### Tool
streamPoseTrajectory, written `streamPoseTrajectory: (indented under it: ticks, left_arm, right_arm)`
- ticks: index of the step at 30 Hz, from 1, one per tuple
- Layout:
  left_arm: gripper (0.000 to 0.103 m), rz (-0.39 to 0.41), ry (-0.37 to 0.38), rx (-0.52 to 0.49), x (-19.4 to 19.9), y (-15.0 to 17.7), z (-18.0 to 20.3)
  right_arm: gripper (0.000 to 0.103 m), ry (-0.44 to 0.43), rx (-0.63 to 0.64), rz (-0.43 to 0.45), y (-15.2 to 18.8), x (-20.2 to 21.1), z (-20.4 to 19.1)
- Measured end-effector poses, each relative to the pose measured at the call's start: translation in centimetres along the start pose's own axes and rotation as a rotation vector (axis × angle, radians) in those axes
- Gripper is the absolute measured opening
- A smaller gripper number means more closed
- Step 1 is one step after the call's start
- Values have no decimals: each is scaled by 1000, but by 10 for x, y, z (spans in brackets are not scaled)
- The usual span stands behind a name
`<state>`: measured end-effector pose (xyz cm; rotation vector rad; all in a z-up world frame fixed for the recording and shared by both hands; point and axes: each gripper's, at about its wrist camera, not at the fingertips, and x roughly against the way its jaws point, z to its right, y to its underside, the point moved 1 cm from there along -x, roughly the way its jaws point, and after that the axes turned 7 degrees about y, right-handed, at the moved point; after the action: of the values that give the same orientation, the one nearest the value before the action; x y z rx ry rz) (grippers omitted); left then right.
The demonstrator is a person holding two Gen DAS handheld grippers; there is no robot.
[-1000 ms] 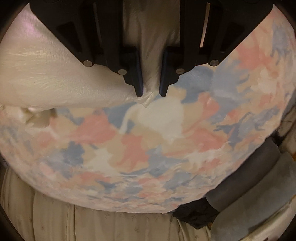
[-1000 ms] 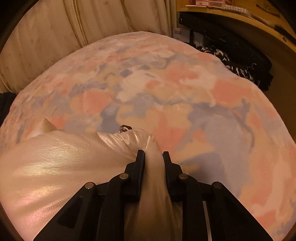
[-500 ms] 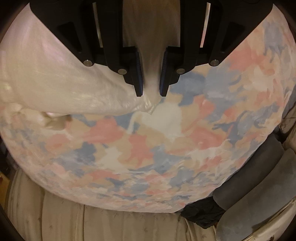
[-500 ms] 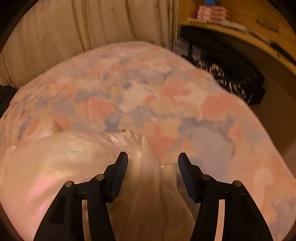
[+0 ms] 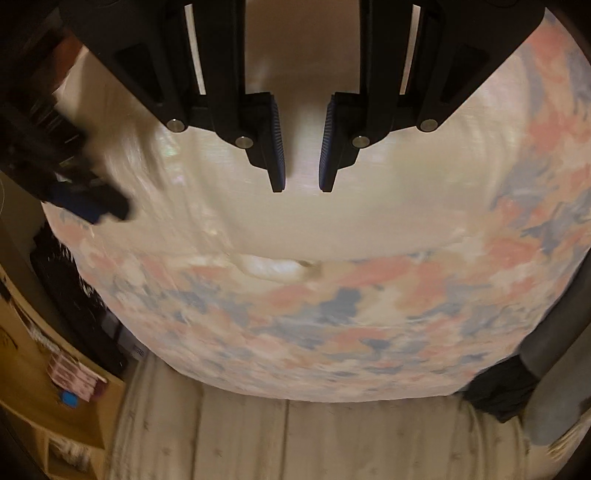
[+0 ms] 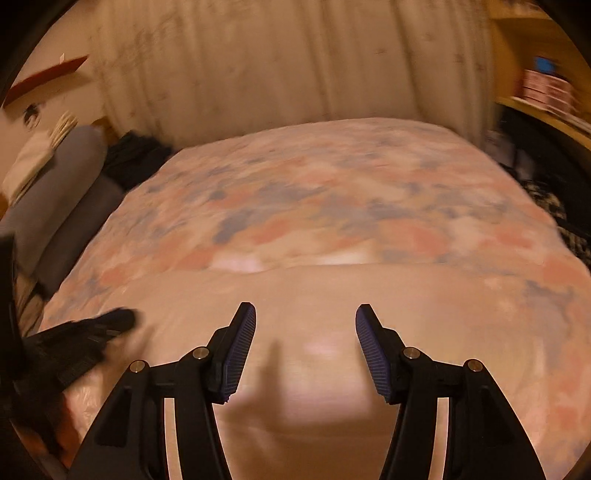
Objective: Fold large clothes
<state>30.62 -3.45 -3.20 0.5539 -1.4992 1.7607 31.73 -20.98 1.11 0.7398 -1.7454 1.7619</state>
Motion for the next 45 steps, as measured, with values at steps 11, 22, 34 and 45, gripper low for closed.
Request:
streamPoseTrajectory:
  ticks: [11,22,34,45]
  left_arm:
    - [16,9,-199,-36,-62,6,-29]
    - [16,-29,-143,67,-55,-11,-54]
    - [17,-3,-161,-66,-91,-4,12]
    - [17,42,-75,-5,-118,20,-10]
  right_arm:
    - [57,208,-23,-62,23,-72,55]
    - [57,268,-160,-71,10,-55,147]
    - [57,146,-127,-97,18,-64,51]
    - [61,208,-79,-57,42,-105,32]
